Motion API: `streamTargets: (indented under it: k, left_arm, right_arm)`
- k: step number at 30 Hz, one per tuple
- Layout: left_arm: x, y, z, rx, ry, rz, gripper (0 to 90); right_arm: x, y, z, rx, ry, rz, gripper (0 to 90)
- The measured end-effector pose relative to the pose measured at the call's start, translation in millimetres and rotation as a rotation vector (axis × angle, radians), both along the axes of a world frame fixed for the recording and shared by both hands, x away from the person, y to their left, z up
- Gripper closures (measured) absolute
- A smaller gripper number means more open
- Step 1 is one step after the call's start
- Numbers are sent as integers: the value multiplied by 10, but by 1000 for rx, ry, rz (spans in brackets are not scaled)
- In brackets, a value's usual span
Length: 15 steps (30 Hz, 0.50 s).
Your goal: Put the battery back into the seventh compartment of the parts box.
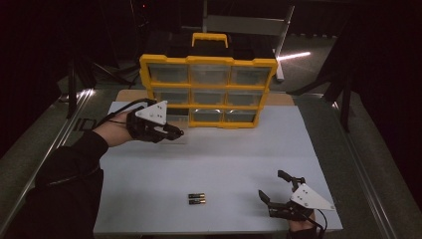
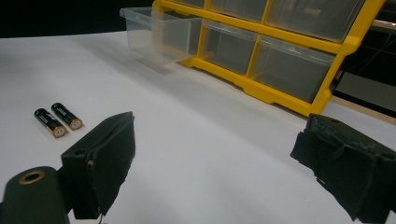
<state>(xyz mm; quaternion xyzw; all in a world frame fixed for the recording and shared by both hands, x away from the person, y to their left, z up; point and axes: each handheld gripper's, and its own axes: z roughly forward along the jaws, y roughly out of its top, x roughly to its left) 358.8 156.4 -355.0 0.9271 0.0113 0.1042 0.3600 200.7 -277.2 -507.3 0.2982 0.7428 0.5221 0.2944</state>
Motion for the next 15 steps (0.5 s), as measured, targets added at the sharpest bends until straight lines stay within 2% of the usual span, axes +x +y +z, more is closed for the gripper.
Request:
streamTargets:
  k: [7,8,9,11,14,15]
  left_arm:
    - [118,48,114,5,-20,26,755]
    - [148,55,130,10,-8,33,754]
    - [162,63,139,11,-19,38,754]
    - [203,76,160,8,-10,48,754]
    - [264,98,185,7,-6,42,754]
    - [280,105,187,9,-20,35,754]
  right_arm:
    - [7,-6,-3,0,2,-2,103]
    - [7,-7,-4,2,2,-4,103]
    - [5,-8,-3,2,2,-4,103]
    - [4,-8,-1,2,0,-4,103]
    - [4,0,-3,2,3,-3,103]
    - [4,2,-5,1,4,-2,103]
